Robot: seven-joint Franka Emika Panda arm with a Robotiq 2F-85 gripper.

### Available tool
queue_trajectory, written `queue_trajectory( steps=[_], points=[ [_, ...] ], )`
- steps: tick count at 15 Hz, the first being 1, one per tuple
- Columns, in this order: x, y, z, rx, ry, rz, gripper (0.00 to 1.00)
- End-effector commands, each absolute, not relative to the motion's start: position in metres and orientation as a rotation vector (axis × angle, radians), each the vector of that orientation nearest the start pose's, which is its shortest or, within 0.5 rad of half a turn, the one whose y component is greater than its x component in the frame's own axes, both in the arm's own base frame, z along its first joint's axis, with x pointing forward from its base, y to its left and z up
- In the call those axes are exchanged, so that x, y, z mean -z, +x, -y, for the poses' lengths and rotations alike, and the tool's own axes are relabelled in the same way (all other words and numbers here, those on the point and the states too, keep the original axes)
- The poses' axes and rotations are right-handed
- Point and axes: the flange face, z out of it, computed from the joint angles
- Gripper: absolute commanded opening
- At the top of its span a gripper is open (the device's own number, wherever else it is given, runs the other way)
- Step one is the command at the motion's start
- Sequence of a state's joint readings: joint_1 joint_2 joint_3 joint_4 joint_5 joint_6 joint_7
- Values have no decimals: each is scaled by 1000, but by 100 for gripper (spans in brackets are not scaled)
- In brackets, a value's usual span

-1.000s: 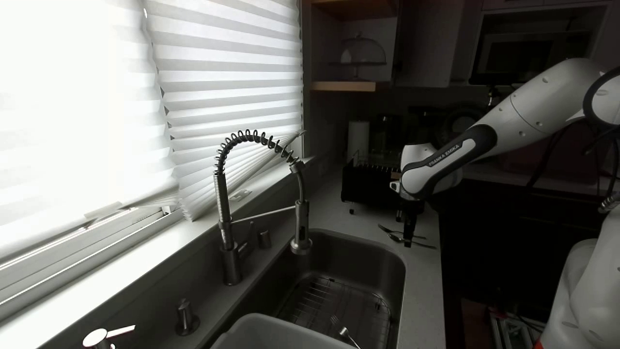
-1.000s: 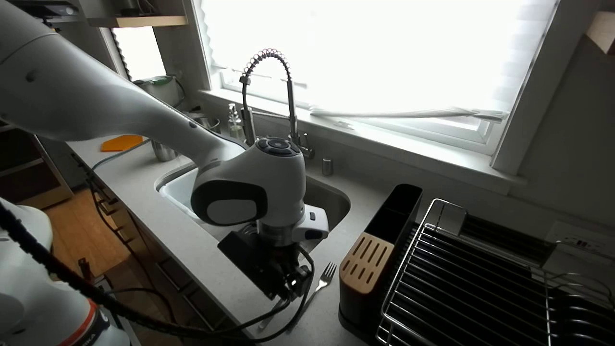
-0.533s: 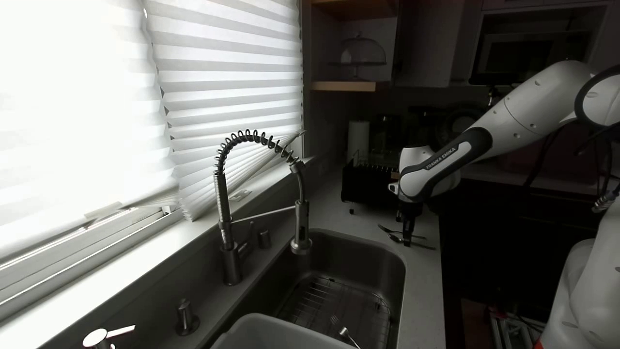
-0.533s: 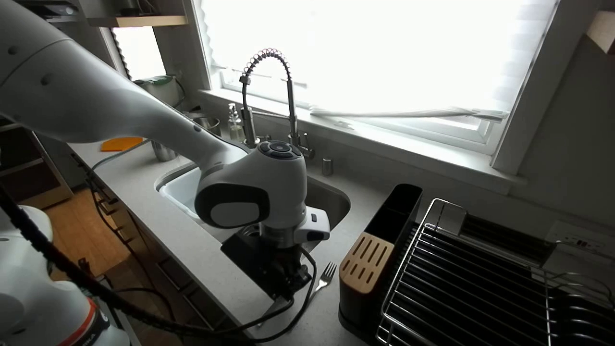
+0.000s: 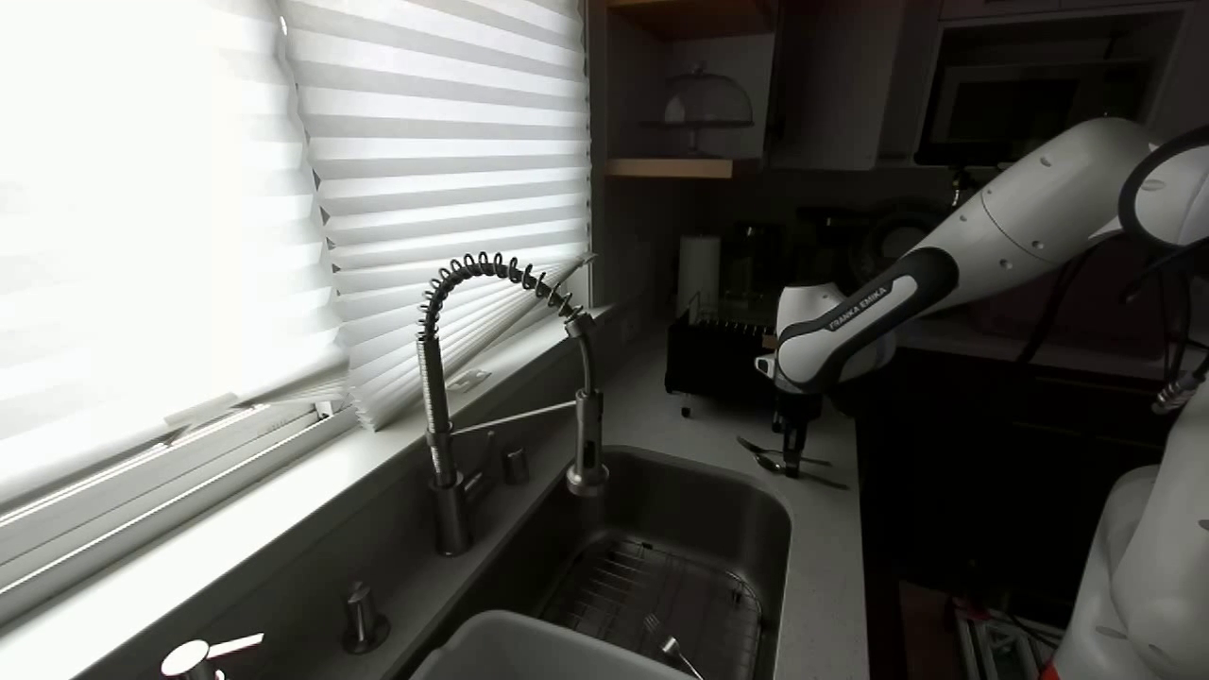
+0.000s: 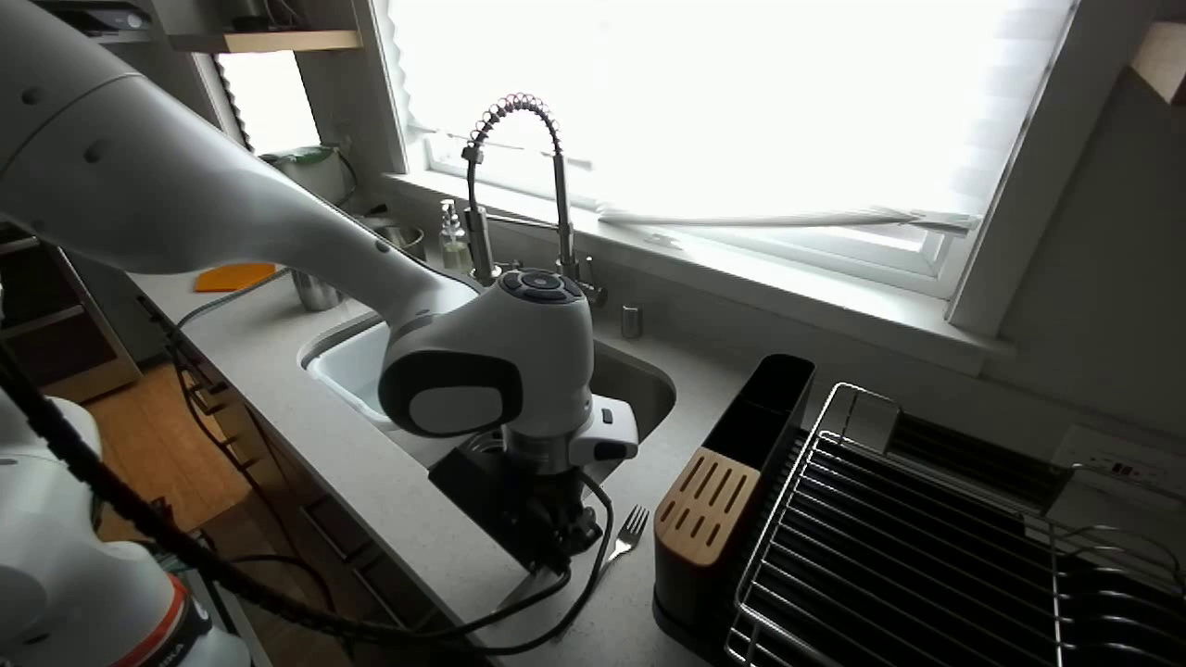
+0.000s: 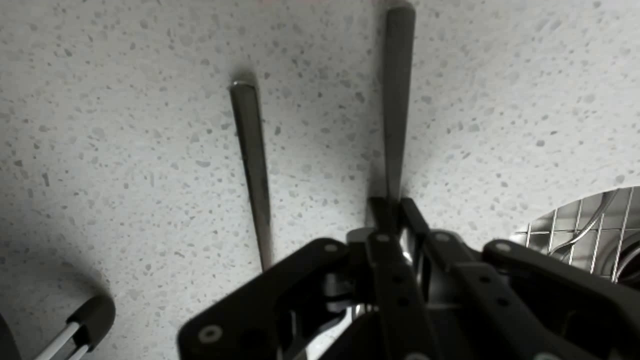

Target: Put the silver spoon in the drying rack

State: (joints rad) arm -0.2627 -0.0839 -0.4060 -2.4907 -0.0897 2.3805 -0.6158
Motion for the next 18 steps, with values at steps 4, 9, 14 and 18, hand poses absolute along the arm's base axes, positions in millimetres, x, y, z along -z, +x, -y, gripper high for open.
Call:
queue_trajectory(
  steps=[4,9,14,18],
  points=[
    [-355,363,281,22,-3177,35,2],
    [-421,361,271,163,-3168,-117,2],
    [-503,361,268,454,-3153,-401,2],
    [-546,369,263,612,-3145,-473,2]
  ],
)
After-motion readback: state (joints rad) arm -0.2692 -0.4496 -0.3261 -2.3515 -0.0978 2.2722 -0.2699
